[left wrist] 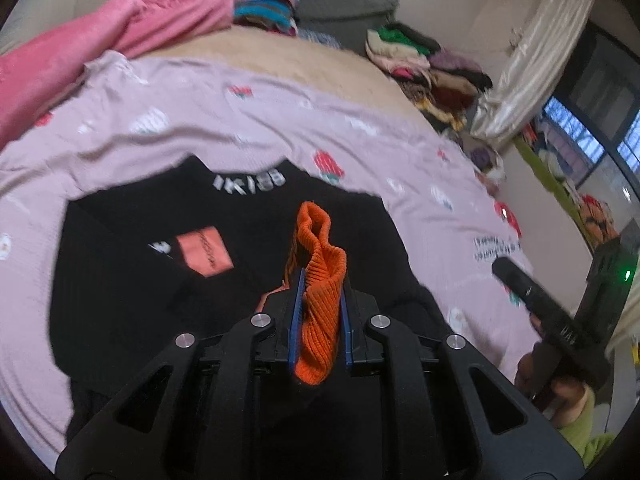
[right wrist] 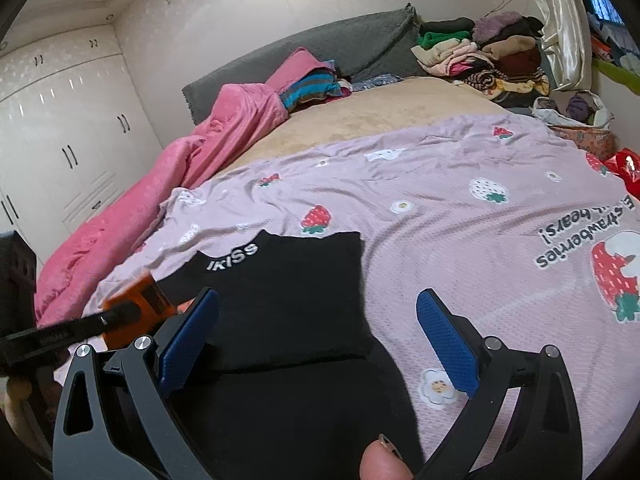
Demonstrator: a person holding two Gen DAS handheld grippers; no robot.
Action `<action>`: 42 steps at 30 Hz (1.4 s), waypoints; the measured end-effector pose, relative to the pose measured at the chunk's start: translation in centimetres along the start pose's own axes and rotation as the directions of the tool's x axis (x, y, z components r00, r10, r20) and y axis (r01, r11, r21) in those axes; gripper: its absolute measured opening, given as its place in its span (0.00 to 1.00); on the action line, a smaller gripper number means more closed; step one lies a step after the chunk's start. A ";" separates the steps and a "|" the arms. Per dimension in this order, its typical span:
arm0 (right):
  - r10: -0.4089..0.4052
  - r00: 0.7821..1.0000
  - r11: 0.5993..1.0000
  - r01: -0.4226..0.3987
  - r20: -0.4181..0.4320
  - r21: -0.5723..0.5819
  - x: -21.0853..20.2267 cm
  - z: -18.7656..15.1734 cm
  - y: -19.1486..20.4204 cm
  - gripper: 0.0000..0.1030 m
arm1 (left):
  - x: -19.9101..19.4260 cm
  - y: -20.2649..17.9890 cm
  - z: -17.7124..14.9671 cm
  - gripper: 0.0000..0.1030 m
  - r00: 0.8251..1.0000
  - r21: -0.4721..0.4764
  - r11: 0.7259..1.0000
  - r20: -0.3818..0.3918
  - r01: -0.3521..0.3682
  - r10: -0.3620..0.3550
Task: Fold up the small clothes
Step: 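Carry the cuff across the sweater while the right gripper closes on it, then lay the sleeve onto the sweater body with the right gripper and open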
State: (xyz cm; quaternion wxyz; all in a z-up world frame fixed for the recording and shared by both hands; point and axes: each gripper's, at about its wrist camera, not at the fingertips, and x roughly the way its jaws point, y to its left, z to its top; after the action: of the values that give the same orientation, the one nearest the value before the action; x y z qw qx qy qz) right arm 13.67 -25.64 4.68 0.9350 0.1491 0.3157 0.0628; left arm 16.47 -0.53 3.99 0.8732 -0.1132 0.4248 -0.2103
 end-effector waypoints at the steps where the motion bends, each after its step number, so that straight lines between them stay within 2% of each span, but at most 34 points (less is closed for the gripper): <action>1: -0.005 1.000 1.000 0.005 -0.007 0.004 0.1 -0.1 -0.3 0.96 | 0.5 -0.1 -0.3 0.08 1.000 0.004 1.000 -0.012 0.006 -0.006; 5: -0.025 0.999 1.000 0.025 -0.029 0.008 0.1 -0.4 -1.1 0.96 | 2.1 -0.3 -1.4 0.11 0.997 0.010 0.999 -0.063 0.042 -0.042; 8: -0.027 0.998 1.000 0.027 -0.054 0.006 0.2 -0.8 -1.3 0.96 | 2.8 -0.6 -2.2 0.23 0.992 0.017 0.997 -0.099 0.081 -0.079; 10: -0.021 0.997 1.000 0.021 -0.079 0.007 0.4 -1.3 -1.4 0.96 | 2.9 -0.6 -2.5 0.41 0.985 0.013 0.992 -0.120 0.125 -0.122; 12: -0.021 0.994 1.000 0.022 -0.110 0.009 0.7 -1.8 -1.2 0.96 | 2.6 -0.9 -2.8 0.51 0.982 0.027 0.989 -0.121 0.149 -0.144; 14: -0.009 0.990 1.000 0.010 -0.140 0.010 1.1 -2.4 -0.9 0.96 | 2.2 -0.8 -2.8 0.51 0.987 0.046 0.991 -0.108 0.128 -0.122; 18: 0.039 0.976 0.999 -0.044 -0.215 -0.019 2.2 -4.2 1.2 0.93 | 1.1 1.6 -2.1 0.59 0.998 0.028 0.999 -0.063 0.027 -0.026; 20: 0.096 0.957 0.994 -0.106 -0.274 -0.023 3.3 -5.4 2.7 0.83 | 0.5 3.3 -1.6 0.62 0.999 0.001 1.000 -0.040 -0.031 0.031; 22: 0.127 0.938 0.990 -0.141 -0.323 -0.019 4.6 -6.5 4.0 0.79 | -0.2 4.7 -1.2 0.64 0.997 -0.019 0.997 -0.020 -0.076 0.076; 24: 0.116 0.927 0.991 -0.133 -0.356 -0.025 6.2 -7.4 5.0 0.74 | -1.0 6.3 -0.8 0.65 0.994 -0.053 0.993 0.000 -0.109 0.109; 26: 0.116 0.914 0.991 -0.132 -0.388 -0.015 7.4 -8.0 5.5 0.56 | -2.0 7.7 -0.6 0.65 0.992 -0.086 0.988 0.017 -0.125 0.127; 27: 0.115 0.912 0.990 -0.136 -0.395 -0.025 7.7 -8.3 6.0 0.34 | -2.5 8.5 -0.5 0.65 0.990 -0.105 0.985 0.027 -0.136 0.140; 28: 0.117 0.911 0.988 -0.146 -0.396 -0.044 7.8 -8.3 6.5 0.22 | -3.0 9.1 -0.5 0.65 0.988 -0.116 0.983 0.034 -0.145 0.150; 30: 0.140 0.916 0.982 -0.178 -0.376 -0.069 7.5 -7.9 7.3 0.11 | -4.1 10.4 -0.3 0.65 0.984 -0.143 0.976 0.051 -0.161 0.170; 34: 0.182 0.940 0.955 -0.239 -0.290 -0.176 6.0 -5.3 9.8 0.11 | -5.8 12.5 0.1 0.65 0.977 -0.196 0.965 0.085 -0.176 0.196; 39: 0.247 0.953 0.901 -0.292 -0.175 -0.321 3.6 -0.2 13.0 0.10 | -6.8 13.7 0.7 0.65 0.971 -0.234 0.955 0.111 -0.182 0.213; 42: 0.276 0.956 0.869 -0.292 -0.099 -0.399 2.3 2.8 13.8 0.10 | -6.8 13.6 0.8 0.65 0.969 -0.228 0.954 0.109 -0.194 0.223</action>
State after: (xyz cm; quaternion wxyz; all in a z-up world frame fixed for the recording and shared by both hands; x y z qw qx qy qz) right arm 16.92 -12.73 9.92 0.9196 -0.0062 0.2881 0.2671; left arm 17.08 14.65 4.07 0.8995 -0.1756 0.3953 -0.0613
